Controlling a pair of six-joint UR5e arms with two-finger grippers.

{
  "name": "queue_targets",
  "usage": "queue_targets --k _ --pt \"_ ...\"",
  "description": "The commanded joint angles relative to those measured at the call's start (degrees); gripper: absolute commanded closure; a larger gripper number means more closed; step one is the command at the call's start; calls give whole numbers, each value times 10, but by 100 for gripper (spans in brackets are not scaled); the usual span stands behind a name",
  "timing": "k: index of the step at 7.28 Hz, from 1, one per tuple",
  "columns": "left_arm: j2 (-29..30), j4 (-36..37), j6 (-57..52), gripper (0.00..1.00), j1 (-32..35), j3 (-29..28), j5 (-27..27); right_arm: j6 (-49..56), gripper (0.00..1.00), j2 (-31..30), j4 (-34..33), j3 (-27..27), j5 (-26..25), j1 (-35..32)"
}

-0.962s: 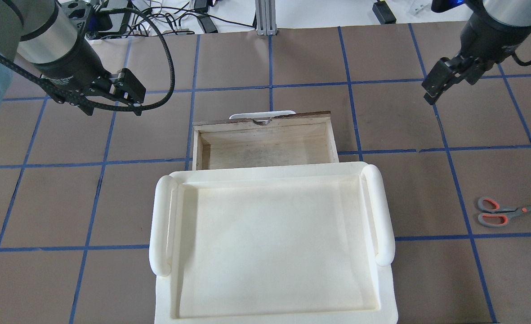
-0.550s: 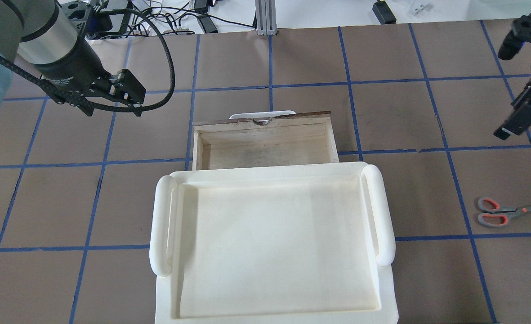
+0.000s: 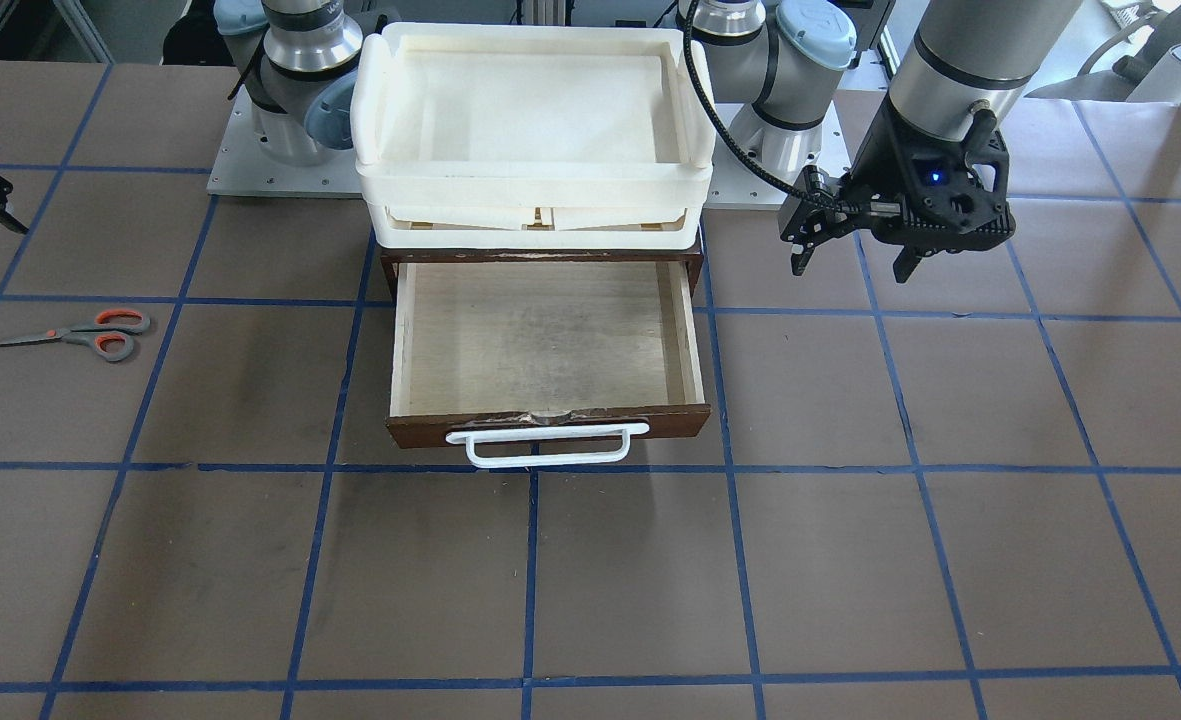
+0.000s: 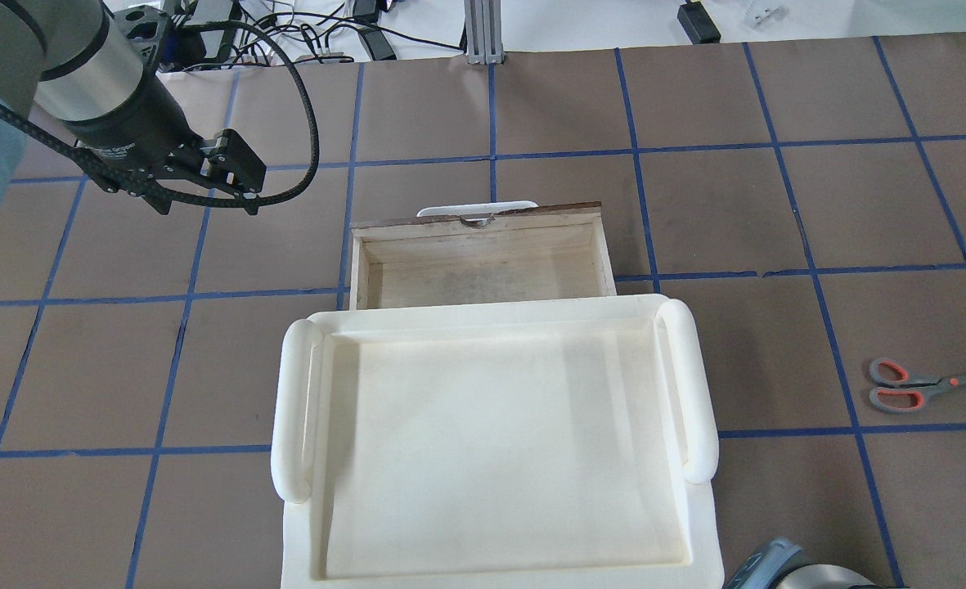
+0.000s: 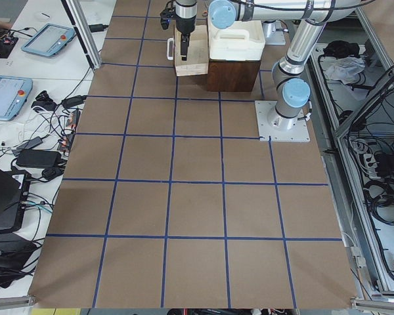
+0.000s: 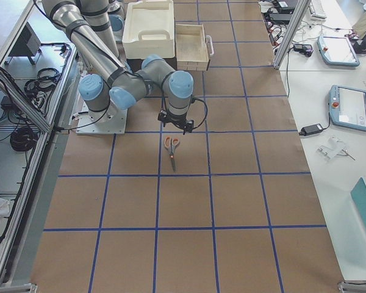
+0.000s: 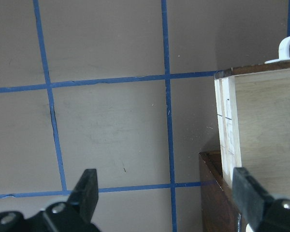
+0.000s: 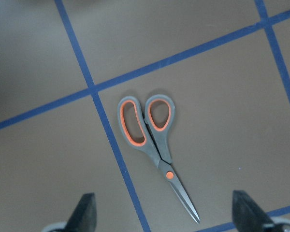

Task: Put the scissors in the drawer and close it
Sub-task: 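Lower the right gripper over the scissors handles and close on them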

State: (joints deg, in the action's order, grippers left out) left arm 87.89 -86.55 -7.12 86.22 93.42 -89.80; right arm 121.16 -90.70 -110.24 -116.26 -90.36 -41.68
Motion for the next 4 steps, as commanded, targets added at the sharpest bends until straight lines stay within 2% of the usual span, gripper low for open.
queue_targets --k 1,3,4 --pt "0 0 0 0 0 0 -1 139 0 20 -115 -76 -2 29" --pt "0 1 0 0 0 0 -1 178 0 81 -173 -78 -2 29" --pt "0 1 0 0 0 0 -1 180 0 91 -179 -80 4 29"
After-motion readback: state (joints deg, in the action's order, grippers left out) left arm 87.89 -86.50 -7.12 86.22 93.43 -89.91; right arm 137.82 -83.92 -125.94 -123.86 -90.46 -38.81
